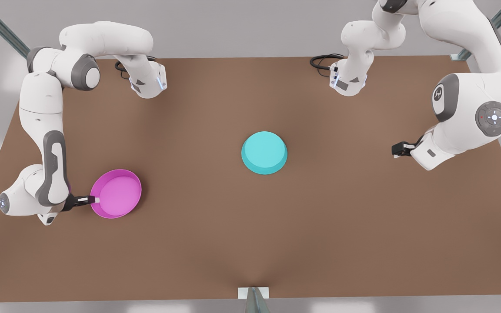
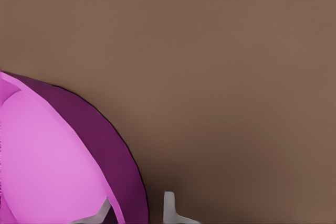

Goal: Flip the blue plate over with the left arm, and stack the pink plate on top of the blue plate with the right arm

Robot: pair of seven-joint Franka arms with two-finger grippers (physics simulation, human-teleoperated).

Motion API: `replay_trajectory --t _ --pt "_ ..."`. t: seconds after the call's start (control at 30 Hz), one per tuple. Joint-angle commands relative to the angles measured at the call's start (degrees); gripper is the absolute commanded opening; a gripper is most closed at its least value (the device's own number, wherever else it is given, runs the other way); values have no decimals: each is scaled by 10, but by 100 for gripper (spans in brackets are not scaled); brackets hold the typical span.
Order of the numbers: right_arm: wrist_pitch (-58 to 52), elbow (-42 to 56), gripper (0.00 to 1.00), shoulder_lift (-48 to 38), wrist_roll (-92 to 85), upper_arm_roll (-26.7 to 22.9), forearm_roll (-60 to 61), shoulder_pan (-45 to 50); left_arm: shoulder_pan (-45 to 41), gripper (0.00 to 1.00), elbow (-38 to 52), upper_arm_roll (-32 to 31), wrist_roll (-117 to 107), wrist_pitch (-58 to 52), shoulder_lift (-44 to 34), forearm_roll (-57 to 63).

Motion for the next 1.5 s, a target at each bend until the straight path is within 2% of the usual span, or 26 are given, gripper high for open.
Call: replay_trajectory --t 0.0,0.07,0.1,0.23,0.27,0.3,0.37,0.73,0.8,0.87,0.9,1.2,1.3,1.47 --pt "0 0 42 0 -1 0 0 0 0 100 0 0 0 0 0 1" --pt "-1 0 54 -1 -2 1 0 -1 0 100 0 0 0 0 1 1" --pt "-2 0 56 -2 -3 0 0 -1 0 100 0 0 0 -1 0 1" --pt "-7 4 55 -3 -3 0 0 -1 0 100 0 0 0 0 1 0" --pt "-6 4 53 -3 -3 1 0 -1 0 100 0 -1 0 0 2 0" --pt "-7 3 44 -3 -4 0 0 -1 0 100 0 -1 0 0 2 0" --pt "-7 3 39 -2 -4 1 0 -1 0 100 0 -1 0 0 2 0" --pt "-2 4 38 0 -4 2 -1 -1 0 100 -1 -1 -5 -3 2 -1" --pt "-2 4 34 0 -4 2 -1 -1 0 100 -1 -4 -5 -4 2 -1" --pt "-1 4 23 0 -19 2 -2 -1 0 100 0 -4 -5 -3 2 -1" --pt "-1 4 22 0 -21 2 -2 -1 0 100 0 -4 -5 -3 2 -1" --pt "-1 3 21 -2 -30 2 0 -1 0 100 0 -5 -6 -4 2 -1" --pt "-11 2 21 -20 -26 2 38 4 0 100 0 -5 -6 -4 2 -1" --pt "-43 -2 21 -70 -18 2 39 108 0 100 0 -5 -6 -5 2 -1"
